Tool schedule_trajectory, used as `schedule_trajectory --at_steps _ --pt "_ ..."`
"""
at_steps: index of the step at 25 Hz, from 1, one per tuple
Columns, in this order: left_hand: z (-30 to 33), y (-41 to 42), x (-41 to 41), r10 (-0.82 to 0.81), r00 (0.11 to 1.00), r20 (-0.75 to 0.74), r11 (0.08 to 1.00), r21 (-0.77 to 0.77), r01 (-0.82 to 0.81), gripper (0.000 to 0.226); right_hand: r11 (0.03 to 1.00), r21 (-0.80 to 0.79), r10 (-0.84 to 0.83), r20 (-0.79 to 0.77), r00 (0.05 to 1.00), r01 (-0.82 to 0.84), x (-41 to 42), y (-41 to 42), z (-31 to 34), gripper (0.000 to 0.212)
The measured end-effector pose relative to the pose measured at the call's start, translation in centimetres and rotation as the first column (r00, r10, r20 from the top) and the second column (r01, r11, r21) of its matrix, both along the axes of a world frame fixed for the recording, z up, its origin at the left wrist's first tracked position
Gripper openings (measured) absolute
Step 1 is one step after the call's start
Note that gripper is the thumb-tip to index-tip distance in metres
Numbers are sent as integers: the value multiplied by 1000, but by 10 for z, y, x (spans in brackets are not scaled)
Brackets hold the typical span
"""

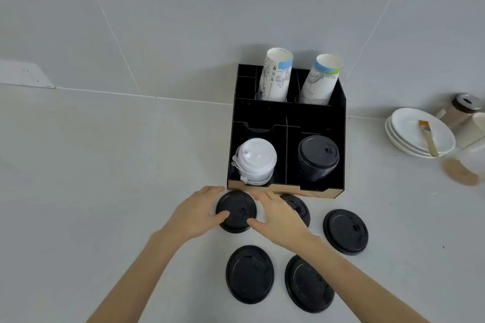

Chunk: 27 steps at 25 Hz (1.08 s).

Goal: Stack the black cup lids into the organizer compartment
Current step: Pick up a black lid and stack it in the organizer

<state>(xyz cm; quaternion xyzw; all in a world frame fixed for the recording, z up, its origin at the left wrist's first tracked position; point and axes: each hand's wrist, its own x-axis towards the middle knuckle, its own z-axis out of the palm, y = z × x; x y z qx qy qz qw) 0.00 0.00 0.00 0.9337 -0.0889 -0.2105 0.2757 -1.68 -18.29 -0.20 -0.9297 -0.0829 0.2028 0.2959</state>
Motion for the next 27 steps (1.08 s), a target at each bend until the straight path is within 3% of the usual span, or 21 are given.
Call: schedule_trajectory --at_steps 5,14,27 --pt "-19 2 -2 -14 997 -71 1000 -12 13 63 996 -81 30 30 999 -27 5 2 -19 59" --pt "-39 1 -2 -27 1000 -12 1000 -4 27 71 993 -101 60 55 997 -55 7 9 -36 62" --pt "-37 0 -12 64 998 25 978 -200 -58 66 989 130 -77 92 993 64 -8 1 -27 60"
